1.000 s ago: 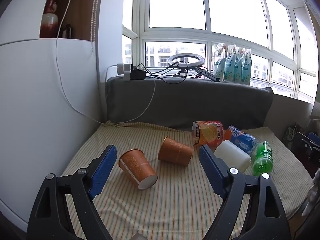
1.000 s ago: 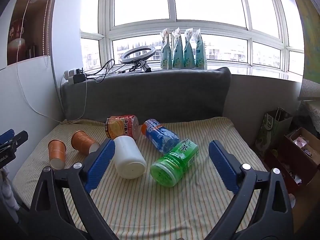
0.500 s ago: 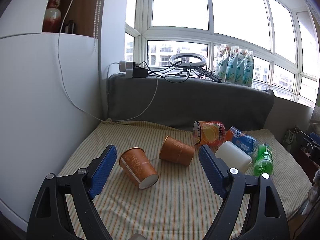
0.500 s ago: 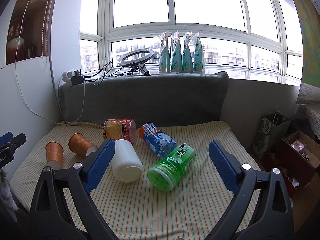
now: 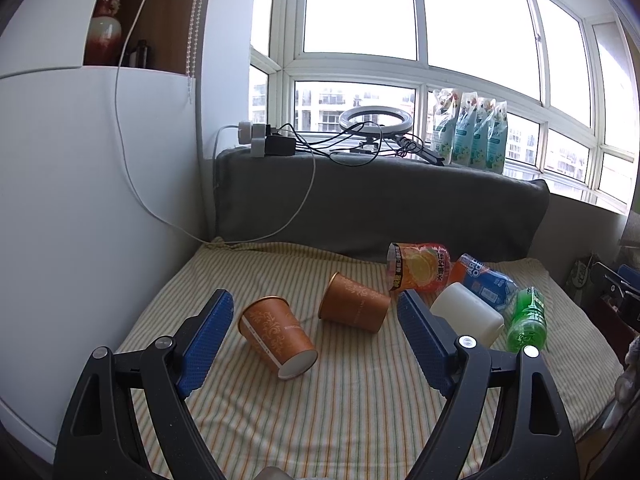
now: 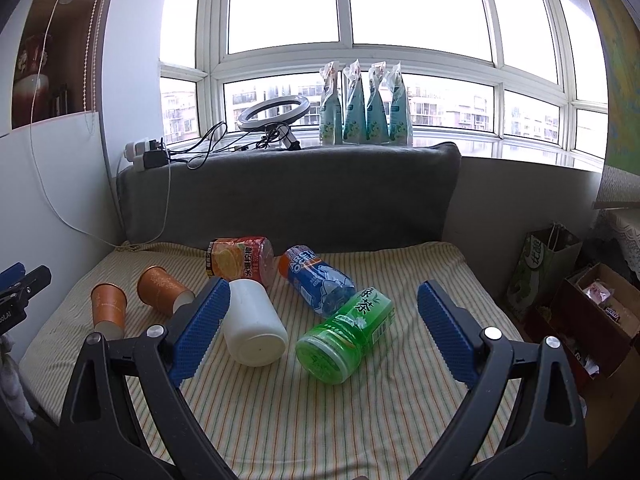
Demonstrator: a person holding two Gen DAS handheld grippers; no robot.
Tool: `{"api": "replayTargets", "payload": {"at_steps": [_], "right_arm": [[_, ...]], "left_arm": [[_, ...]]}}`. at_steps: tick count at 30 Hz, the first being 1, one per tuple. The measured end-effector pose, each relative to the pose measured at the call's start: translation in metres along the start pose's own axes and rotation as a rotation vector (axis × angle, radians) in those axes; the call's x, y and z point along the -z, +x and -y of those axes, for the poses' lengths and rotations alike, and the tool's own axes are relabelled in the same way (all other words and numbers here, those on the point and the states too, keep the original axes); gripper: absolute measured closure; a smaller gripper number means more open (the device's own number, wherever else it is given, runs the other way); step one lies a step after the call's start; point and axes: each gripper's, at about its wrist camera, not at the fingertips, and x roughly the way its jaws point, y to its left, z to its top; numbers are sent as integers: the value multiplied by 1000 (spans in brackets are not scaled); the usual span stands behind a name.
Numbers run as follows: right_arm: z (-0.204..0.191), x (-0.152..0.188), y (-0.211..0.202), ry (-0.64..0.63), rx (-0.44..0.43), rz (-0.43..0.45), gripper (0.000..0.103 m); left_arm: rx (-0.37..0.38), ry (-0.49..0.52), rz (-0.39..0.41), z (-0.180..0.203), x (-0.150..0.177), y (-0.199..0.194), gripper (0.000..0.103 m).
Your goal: Flip cup upright
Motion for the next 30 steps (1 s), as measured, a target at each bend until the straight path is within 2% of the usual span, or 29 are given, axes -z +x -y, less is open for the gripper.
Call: {"api": "replayTargets", "payload": {"at_steps": [30], "right_arm": [[0,1,5,4,-2,-6,6]], "left_arm": [[7,10,-12,4,-1,5,19]]}}
